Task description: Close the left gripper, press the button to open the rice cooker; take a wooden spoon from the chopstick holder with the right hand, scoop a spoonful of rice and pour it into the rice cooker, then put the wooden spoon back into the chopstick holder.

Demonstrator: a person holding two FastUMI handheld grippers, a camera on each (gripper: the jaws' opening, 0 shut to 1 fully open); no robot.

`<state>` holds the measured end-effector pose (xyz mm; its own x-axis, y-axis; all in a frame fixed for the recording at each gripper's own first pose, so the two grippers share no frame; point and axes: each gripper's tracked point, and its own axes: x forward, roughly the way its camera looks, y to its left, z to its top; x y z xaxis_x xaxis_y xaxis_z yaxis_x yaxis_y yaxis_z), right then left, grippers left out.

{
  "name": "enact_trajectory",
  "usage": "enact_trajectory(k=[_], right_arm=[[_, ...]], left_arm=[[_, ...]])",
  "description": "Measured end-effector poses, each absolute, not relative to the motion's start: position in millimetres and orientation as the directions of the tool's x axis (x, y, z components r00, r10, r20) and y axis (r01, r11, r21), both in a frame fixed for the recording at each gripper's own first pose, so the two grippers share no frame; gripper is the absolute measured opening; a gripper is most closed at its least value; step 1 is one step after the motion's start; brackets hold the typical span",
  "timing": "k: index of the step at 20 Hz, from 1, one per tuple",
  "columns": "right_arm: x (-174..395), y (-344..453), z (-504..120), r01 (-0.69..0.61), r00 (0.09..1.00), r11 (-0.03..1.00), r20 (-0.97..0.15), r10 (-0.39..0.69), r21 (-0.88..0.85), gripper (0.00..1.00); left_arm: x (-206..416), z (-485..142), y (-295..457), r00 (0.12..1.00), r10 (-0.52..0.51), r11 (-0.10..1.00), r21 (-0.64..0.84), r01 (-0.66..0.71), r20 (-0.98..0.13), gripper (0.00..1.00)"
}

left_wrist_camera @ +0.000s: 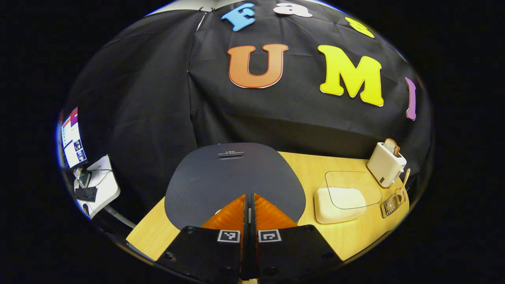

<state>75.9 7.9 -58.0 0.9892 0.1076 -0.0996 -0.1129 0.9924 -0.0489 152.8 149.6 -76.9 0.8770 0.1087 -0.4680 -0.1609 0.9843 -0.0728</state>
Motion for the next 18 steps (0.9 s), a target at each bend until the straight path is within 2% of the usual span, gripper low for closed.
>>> enact_trajectory(k=[7, 12, 18], right_arm=[[77.4, 18.4, -68.0, -0.156, 0.984, 0.985, -0.099, 0.148, -0.072, 0.95], [76.7, 15.8, -69.5, -0.164, 0.982, 0.985, -0.099, 0.159, -0.045, 0.97], [74.6, 15.4, -68.9, -0.169, 0.98, 0.986, -0.105, 0.168, -0.004, 0.95]], left_arm=[[146.3, -79.6, 154.6, 0.854, 0.107, 0.975, -0.116, -0.191, -0.509, 0.03], [142.4, -87.2, 151.5, 0.838, 0.114, 0.978, -0.086, -0.188, -0.534, 0.03], [142.4, -75.8, 153.3, 0.85, 0.146, 0.971, -0.089, -0.22, -0.507, 0.03]])
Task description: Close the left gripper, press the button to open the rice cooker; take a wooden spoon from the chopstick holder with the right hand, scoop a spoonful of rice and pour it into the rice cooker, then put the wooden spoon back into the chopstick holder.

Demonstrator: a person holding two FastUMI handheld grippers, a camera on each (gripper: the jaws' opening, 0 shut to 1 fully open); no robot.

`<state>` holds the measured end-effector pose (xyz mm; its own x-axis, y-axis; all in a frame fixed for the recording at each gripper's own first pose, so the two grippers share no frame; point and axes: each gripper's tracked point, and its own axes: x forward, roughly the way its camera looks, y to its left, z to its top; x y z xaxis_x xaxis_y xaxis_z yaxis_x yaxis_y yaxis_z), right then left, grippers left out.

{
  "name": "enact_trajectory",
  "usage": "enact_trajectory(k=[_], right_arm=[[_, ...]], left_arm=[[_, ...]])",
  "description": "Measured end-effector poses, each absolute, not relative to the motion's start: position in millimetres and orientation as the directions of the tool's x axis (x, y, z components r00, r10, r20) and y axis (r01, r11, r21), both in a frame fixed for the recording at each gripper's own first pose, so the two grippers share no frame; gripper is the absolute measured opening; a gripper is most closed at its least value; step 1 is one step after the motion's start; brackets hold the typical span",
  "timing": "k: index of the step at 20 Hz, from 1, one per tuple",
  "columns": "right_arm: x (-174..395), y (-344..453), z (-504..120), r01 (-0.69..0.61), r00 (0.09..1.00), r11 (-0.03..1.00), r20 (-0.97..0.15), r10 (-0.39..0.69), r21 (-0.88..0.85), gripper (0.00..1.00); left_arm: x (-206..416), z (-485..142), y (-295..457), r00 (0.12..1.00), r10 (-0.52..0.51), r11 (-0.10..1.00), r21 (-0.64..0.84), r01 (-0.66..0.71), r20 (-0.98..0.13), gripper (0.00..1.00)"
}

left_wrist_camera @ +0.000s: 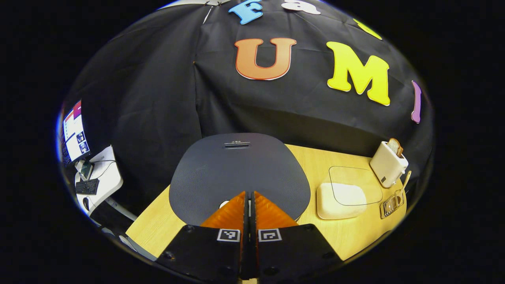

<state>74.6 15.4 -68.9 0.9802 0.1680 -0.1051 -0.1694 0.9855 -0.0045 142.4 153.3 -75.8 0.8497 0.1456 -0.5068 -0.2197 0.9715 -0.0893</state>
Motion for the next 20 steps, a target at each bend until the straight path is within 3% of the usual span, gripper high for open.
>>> enact_trajectory(k=[6, 10, 16, 17, 20], right_arm=[[62.5, 5.5, -56.4, -0.143, 0.987, 0.989, -0.072, 0.141, -0.03, 0.95], [59.5, 0.6, -58.2, -0.123, 0.989, 0.992, -0.082, 0.12, -0.035, 0.95], [58.3, -5.0, -59.3, -0.1, 0.991, 0.994, -0.093, 0.096, -0.041, 0.95], [58.6, -5.2, -58.5, -0.098, 0.991, 0.994, -0.094, 0.094, -0.043, 0.97], [61.7, -7.3, -59.5, -0.087, 0.992, 0.995, -0.098, 0.081, -0.052, 0.97]], left_arm=[[134.5, -9.5, 156.3, 0.912, 0.227, 0.96, -0.079, -0.269, -0.341, 0.03], [123.9, 20.6, 137.3, 0.945, 0.155, 0.966, -0.157, -0.206, -0.29, 0.02], [101.7, 42.7, 117.2, 0.975, 0.113, 0.98, -0.14, -0.141, -0.191, 0.05], [97.6, 47.6, 111.1, 0.981, 0.097, 0.984, -0.133, -0.12, -0.167, 0.1], [89.3, 55.3, 100.8, 0.991, 0.079, 0.992, -0.091, -0.089, -0.111, 0.44]])
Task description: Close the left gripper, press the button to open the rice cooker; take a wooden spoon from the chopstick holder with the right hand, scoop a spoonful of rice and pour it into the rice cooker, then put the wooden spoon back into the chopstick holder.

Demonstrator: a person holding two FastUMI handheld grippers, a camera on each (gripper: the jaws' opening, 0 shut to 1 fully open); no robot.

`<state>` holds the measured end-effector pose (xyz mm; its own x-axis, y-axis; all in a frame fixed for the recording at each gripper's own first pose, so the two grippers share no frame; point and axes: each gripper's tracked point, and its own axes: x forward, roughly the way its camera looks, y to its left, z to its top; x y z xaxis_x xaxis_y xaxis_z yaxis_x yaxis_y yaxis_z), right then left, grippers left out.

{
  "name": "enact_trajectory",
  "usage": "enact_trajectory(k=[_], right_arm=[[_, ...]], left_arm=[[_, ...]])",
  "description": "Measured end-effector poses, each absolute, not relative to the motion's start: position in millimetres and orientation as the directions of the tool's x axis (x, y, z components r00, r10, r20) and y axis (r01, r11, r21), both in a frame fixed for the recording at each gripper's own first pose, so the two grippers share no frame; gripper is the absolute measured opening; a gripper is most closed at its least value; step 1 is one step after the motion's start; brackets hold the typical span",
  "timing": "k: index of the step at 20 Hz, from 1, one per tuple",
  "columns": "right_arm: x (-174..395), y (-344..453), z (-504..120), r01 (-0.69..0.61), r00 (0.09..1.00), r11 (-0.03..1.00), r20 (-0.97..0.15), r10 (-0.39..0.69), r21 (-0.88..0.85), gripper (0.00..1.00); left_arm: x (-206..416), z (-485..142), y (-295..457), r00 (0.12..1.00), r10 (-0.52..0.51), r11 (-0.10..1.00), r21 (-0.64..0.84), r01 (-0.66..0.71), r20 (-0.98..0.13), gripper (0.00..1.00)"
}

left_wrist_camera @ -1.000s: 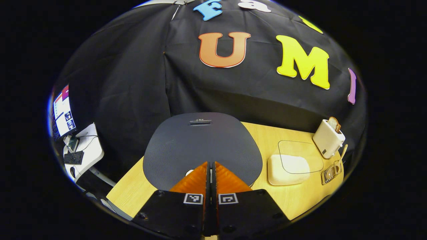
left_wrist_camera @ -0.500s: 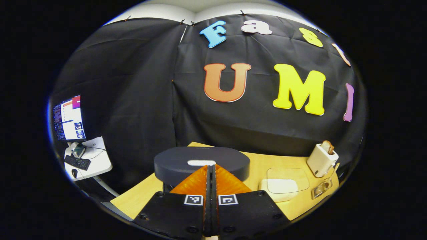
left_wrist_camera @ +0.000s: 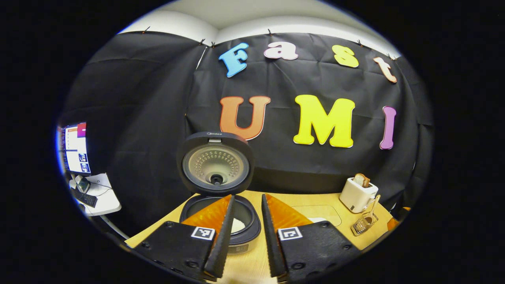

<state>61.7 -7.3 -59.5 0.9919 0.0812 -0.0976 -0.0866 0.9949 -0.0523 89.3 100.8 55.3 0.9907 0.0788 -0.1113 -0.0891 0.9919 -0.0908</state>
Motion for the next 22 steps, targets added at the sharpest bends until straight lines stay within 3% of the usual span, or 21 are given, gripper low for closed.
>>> enact_trajectory(k=[4, 5, 6, 8, 10, 14, 22], right_arm=[[66.9, -11.0, -59.8, -0.076, 0.992, 0.996, -0.104, 0.071, -0.047, 0.97], [69.8, -11.9, -59.4, -0.074, 0.992, 0.996, -0.107, 0.069, -0.048, 0.95], [73.4, -14.0, -59.8, -0.07, 0.992, 0.996, -0.11, 0.065, -0.05, 0.95], [82.8, -17.2, -61.0, -0.069, 0.991, 0.997, -0.115, 0.064, -0.039, 0.97], [96.9, -23.4, -63.3, -0.064, 0.991, 0.998, -0.122, 0.06, -0.029, 0.93], [136.1, -40.9, -77.9, -0.05, 0.984, 0.999, -0.168, 0.051, 0.01, 0.95], [220.8, -52.9, -135.3, -0.034, 0.933, 0.989, -0.351, 0.083, 0.143, 0.95]], left_arm=[[79.4, 54.2, 85.9, 0.993, 0.083, 0.996, -0.023, -0.086, -0.086, 0.78], [79.2, 51.4, 83.9, 0.993, 0.089, 0.996, -0.02, -0.091, -0.079, 0.72], [77.4, 46.7, 81.1, 0.993, 0.093, 0.995, -0.019, -0.095, -0.078, 0.75], [78.0, 35.0, 76.9, 0.992, 0.093, 0.995, -0.031, -0.096, -0.089, 0.94], [78.9, 20.6, 69.7, 0.99, 0.083, 0.995, -0.052, -0.089, -0.112, 0.96], [82.9, 3.5, 55.9, 0.991, 0.053, 0.997, -0.04, -0.059, -0.122, 0.96], [99.0, -27.1, 26.3, 0.987, 0.002, 1.0, -0.007, -0.003, -0.16, 0.96]])
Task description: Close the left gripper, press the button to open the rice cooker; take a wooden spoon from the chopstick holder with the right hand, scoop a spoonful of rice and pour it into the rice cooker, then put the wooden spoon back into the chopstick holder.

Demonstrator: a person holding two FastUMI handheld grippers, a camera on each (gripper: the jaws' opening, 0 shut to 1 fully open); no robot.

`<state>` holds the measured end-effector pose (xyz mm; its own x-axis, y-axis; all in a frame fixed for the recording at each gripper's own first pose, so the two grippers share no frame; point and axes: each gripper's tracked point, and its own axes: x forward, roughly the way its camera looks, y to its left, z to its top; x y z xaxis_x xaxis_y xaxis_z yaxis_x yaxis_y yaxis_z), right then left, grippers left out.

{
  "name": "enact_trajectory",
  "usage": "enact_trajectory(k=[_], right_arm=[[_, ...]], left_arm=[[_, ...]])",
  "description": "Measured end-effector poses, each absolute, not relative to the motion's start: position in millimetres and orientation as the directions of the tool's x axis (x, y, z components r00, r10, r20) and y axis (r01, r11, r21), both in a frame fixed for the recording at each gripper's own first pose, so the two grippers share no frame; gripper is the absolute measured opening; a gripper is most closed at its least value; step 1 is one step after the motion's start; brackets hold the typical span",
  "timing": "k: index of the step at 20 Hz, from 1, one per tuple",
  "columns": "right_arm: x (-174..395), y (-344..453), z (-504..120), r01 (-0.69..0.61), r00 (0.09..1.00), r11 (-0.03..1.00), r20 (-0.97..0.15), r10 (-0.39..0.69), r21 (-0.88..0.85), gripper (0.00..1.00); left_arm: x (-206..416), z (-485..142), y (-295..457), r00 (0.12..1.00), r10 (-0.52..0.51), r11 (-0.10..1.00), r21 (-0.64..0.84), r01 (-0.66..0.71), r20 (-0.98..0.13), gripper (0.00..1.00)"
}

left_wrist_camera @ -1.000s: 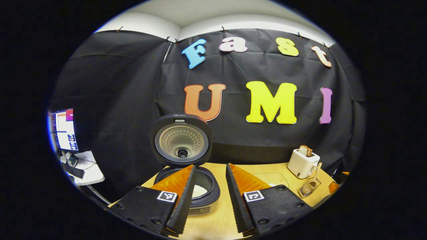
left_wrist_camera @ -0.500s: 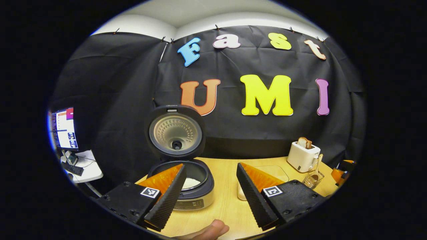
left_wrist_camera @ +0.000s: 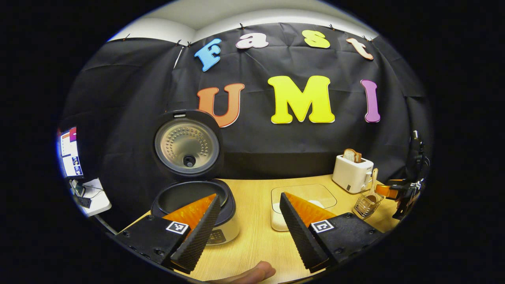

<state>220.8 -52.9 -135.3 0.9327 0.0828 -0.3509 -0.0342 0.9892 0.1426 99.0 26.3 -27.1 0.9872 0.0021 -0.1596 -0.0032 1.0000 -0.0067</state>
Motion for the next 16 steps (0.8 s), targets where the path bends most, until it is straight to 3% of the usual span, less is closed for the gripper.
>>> enact_trajectory(k=[6, 7, 11, 12, 13, 16], right_arm=[[259.6, -56.6, -159.6, 0.002, 0.899, 0.978, -0.429, 0.09, 0.21, 0.95], [265.1, -52.2, -160.2, -0.009, 0.895, 0.974, -0.432, 0.108, 0.224, 0.91], [269.9, -49.4, -160.0, -0.023, 0.878, 0.966, -0.457, 0.143, 0.258, 0.94], [268.6, -49.6, -157.8, -0.029, 0.877, 0.964, -0.456, 0.152, 0.264, 0.99], [268.8, -50.1, -157.1, -0.032, 0.876, 0.962, -0.456, 0.158, 0.272, 0.94], [270.0, -48.4, -156.7, -0.03, 0.875, 0.961, -0.457, 0.158, 0.273, 0.94]], left_arm=[[111.1, -36.3, 27.4, 0.988, 0.015, 0.998, 0.057, -0.007, -0.153, 0.97], [113.1, -37.7, 29.0, 0.988, 0.023, 0.998, 0.063, -0.014, -0.152, 0.97], [117.3, -47.6, 29.6, 0.985, 0.018, 0.999, 0.052, -0.01, -0.17, 0.99], [119.1, -49.8, 30.1, 0.985, 0.018, 0.999, 0.051, -0.009, -0.171, 0.99], [122.3, -52.1, 31.1, 0.985, 0.018, 0.999, 0.051, -0.009, -0.172, 0.99], [128.4, -60.4, 31.5, 0.982, 0.019, 0.999, 0.042, -0.011, -0.189, 0.99]])
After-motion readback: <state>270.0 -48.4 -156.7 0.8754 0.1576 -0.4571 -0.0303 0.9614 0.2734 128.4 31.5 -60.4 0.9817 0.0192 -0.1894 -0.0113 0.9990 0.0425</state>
